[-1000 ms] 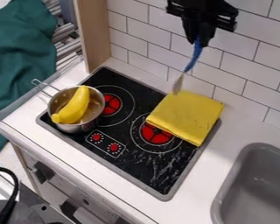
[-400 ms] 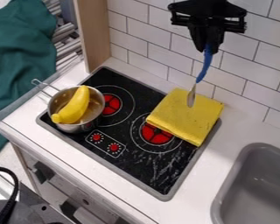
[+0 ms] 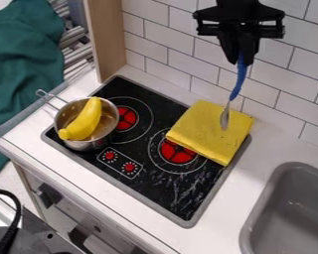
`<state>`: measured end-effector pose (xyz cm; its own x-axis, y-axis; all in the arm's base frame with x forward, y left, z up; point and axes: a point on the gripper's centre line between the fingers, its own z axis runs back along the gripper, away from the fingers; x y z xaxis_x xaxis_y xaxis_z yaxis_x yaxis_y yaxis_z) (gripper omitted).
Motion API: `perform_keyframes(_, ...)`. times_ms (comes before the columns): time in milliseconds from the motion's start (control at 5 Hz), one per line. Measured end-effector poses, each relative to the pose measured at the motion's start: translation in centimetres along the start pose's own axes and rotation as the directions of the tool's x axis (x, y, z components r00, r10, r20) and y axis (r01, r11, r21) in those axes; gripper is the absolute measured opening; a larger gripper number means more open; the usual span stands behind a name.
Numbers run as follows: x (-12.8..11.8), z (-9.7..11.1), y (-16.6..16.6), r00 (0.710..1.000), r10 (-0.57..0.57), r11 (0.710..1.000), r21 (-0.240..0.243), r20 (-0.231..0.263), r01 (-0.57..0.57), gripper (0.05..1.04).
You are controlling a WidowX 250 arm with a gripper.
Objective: Moved the spoon to the right side of the burner
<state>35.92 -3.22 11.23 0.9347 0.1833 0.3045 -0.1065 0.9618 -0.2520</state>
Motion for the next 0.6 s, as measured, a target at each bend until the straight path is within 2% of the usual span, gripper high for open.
perform_keyframes(200,-0.1,-0.5,1.1,0.999,0.036,0.999,-0.007,-0.023,-0.036,0.461)
perform_keyframes(400,0.2,-0.5,2.3,0.996,0.082,0.996,-0.019,-0.023,-0.082,0.785)
perform_keyframes(600,-0.1,-1.3,3.6,0.994,0.095,0.996,0.007,-0.046,-0.094,1.009)
